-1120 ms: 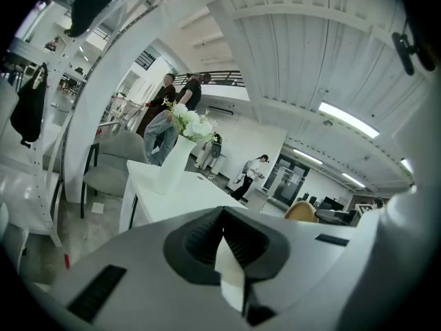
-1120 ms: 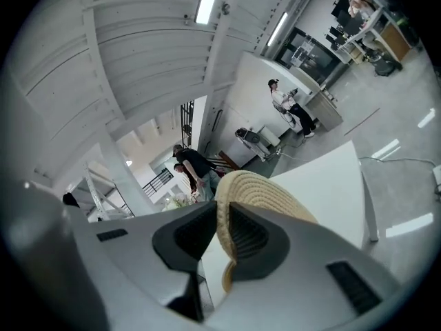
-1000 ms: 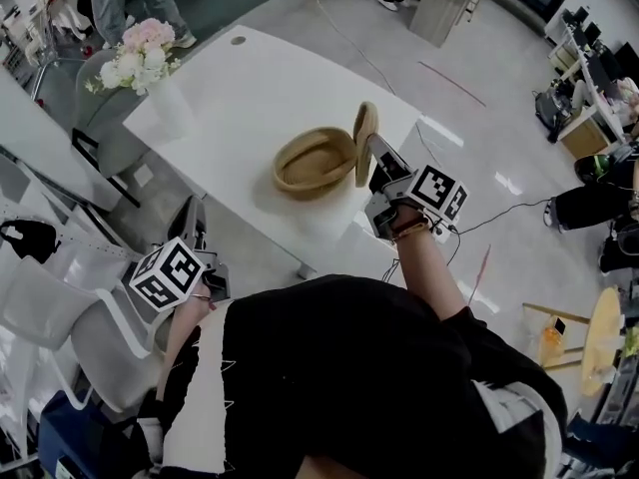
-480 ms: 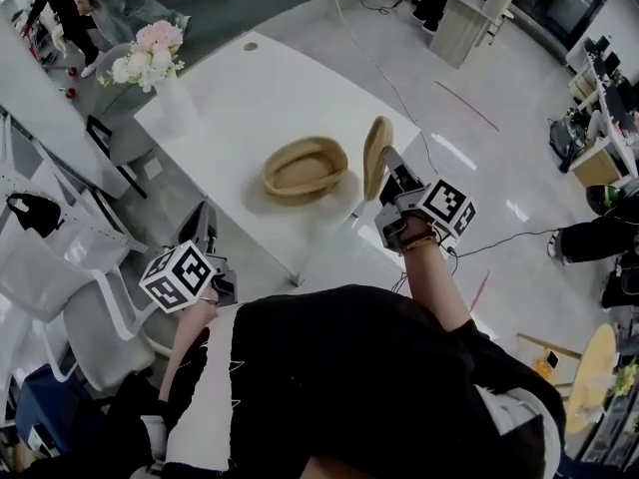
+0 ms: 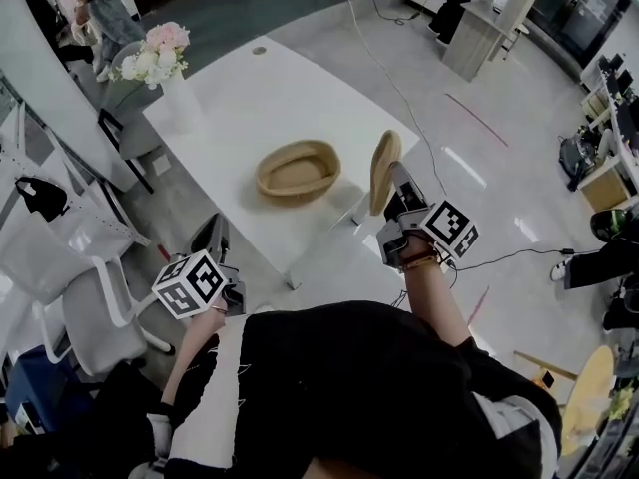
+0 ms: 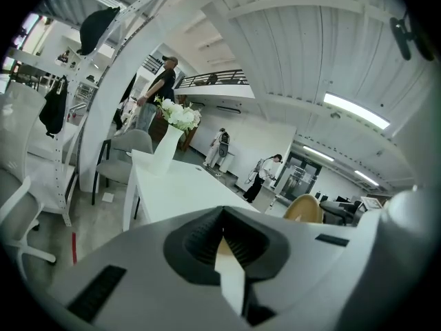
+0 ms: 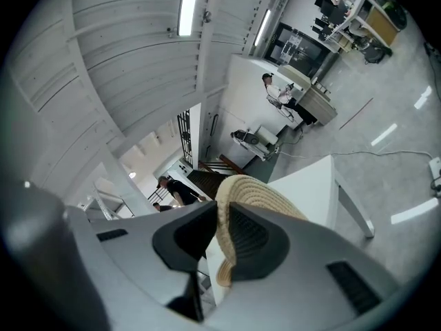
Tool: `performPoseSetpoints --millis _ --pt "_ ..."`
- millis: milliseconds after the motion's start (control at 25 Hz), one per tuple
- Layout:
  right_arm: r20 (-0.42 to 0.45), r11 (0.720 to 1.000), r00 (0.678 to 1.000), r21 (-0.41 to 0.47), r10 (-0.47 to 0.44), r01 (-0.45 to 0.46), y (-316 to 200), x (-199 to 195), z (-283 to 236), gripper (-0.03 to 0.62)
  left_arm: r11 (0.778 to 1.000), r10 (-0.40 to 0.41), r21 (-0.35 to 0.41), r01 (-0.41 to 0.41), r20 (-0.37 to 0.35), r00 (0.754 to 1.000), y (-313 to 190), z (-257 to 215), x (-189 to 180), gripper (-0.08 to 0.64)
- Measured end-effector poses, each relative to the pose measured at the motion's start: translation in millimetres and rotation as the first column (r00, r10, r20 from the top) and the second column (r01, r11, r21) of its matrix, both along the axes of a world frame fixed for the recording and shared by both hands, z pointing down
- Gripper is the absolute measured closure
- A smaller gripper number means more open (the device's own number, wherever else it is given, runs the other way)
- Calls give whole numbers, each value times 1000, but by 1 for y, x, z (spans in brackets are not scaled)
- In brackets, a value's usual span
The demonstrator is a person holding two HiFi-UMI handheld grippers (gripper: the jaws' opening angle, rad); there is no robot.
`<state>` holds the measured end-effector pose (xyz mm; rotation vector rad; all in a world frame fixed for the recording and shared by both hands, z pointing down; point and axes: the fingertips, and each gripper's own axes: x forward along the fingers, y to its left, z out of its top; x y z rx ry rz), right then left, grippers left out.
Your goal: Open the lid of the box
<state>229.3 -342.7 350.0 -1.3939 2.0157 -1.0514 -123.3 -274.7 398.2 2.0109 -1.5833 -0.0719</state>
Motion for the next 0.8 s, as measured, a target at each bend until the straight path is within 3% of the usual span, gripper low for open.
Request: performPoseSetpoints --millis 360,800 --pt "-13 998 998 -12 -61 61 26 4 8 531 1000 -6 7 6 -7 1000 17 5 36 549" --pt "-3 983 983 9 -183 183 51 -45 8 531 1000 10 25 -10 1 1000 33 4 63 549"
